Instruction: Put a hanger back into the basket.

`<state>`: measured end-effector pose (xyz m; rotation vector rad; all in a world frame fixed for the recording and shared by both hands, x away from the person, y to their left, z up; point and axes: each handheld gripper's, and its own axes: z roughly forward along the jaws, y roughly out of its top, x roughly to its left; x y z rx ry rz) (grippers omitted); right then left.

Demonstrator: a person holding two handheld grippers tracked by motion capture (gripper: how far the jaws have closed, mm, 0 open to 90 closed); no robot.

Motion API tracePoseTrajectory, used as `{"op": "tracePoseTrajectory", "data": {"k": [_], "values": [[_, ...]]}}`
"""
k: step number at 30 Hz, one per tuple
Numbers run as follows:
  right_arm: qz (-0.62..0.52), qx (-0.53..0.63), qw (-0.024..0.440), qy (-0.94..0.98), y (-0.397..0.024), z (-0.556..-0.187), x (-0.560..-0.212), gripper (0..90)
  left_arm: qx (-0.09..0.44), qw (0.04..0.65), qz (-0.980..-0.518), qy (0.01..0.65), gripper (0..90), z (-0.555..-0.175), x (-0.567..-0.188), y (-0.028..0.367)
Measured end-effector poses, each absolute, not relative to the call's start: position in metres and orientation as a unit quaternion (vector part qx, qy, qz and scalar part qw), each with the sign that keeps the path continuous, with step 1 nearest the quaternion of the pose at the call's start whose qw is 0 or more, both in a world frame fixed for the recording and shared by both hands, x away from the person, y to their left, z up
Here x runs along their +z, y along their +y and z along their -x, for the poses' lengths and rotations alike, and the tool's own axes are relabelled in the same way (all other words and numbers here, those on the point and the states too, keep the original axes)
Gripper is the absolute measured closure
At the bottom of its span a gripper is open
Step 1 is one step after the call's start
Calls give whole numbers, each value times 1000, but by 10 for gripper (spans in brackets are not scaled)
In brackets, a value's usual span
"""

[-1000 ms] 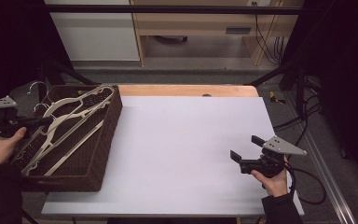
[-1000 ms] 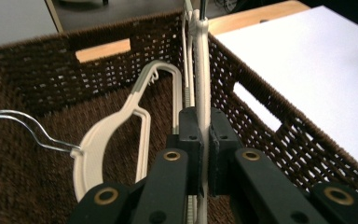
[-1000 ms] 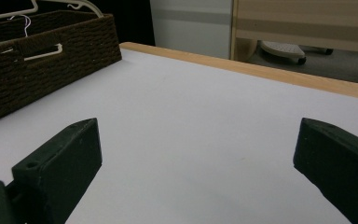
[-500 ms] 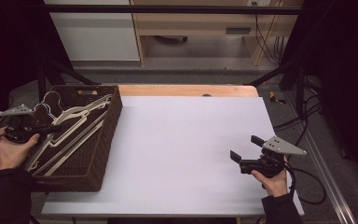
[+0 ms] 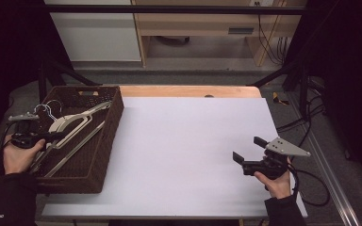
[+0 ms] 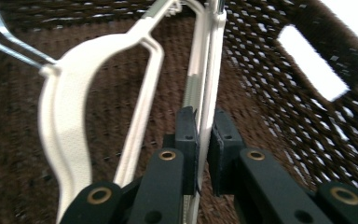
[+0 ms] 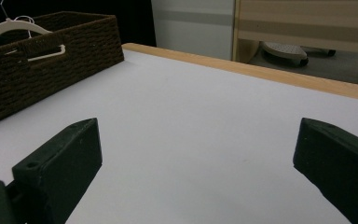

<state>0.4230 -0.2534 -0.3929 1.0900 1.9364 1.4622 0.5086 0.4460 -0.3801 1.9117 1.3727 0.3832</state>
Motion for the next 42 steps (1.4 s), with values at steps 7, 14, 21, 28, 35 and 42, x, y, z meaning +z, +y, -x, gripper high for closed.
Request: {"op": "tracePoseTrajectory", "data": {"k": [7,14,21,28,35,42], "values": [[-400,531,236,708,-252,-424,-394,16,179,328,-714,592,655,-510,-384,453],[-403,531,235,707,-252,-424,-395,20,206,357,-695,589,506,-499,-373,456],[-401,533,234,707,-252,-424,-395,22,232,459,-677,527,373,-469,-340,439],[-402,535,234,705,-252,-423,-395,21,228,544,-675,443,197,-444,-329,395],[-399,542,236,701,-253,-421,-394,18,223,572,-687,389,47,-430,-338,348],[-395,548,237,698,-256,-419,-394,14,207,580,-695,371,20,-423,-356,318]]}}
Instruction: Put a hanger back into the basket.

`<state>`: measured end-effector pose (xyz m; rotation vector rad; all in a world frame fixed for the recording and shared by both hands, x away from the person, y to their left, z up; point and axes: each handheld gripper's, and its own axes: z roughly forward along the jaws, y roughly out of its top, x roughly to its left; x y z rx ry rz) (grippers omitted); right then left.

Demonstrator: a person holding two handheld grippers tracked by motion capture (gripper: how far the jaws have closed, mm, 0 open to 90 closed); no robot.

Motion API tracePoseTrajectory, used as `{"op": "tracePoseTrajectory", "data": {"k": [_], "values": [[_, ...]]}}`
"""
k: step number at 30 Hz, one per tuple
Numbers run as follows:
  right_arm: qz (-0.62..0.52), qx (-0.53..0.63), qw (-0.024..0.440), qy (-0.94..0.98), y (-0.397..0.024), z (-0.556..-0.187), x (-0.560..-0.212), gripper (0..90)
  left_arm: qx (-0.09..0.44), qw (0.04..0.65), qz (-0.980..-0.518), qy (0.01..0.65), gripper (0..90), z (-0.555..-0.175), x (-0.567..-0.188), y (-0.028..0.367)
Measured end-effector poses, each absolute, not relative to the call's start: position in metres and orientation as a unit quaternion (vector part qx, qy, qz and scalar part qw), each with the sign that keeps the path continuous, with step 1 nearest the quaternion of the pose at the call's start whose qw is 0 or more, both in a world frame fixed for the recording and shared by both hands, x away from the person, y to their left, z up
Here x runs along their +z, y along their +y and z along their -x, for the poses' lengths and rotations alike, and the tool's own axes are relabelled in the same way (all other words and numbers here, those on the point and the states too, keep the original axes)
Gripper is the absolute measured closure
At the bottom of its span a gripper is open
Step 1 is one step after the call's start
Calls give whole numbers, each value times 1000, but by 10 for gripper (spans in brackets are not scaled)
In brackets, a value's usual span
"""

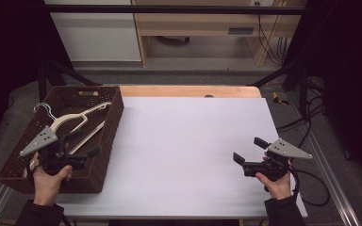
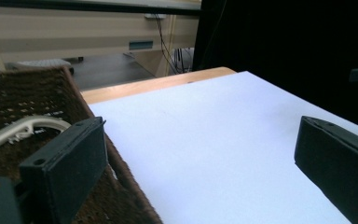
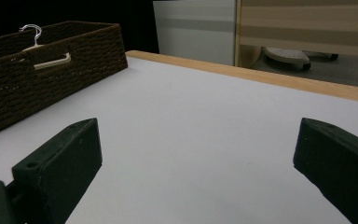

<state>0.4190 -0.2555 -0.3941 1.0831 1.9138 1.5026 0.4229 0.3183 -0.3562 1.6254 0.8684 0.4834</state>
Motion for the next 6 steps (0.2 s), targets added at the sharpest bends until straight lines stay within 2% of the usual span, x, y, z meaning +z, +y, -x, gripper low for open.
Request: {"op": "tracePoseTrajectory", "data": {"k": [6], "values": [[-396,551,241,694,-257,-416,-393,12,220,569,-706,361,17,-418,-364,305]]}}
